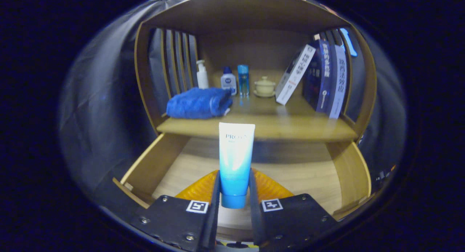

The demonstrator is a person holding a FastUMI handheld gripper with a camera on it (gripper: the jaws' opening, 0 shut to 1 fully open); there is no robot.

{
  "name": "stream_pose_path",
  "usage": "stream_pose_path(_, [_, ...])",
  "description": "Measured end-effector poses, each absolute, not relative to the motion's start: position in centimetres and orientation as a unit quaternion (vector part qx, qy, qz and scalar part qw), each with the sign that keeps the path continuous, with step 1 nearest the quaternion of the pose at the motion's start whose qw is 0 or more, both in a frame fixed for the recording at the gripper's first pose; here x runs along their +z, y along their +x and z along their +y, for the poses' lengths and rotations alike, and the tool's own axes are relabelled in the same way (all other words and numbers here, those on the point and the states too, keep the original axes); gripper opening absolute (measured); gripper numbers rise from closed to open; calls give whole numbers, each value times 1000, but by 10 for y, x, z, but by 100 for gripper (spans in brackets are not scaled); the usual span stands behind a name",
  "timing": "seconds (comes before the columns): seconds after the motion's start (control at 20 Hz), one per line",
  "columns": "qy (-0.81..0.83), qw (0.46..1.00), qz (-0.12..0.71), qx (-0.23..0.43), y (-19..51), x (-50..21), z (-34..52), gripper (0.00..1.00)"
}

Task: Pull open the drawer, take out the items inside it, and place them on the countertop above the cabinet.

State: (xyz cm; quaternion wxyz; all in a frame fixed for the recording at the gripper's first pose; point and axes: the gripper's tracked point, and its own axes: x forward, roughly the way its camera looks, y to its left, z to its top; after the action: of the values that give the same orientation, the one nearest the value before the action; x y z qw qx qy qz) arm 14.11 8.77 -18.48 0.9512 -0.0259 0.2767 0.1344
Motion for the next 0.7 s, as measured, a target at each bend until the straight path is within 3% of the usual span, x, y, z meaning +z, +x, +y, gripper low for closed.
stream_pose_path(0.5, [-18,972,209,110,199,-98,94,39])
stream_pose_path(0.7, [-19,976,193,95,234,-97,91,39])
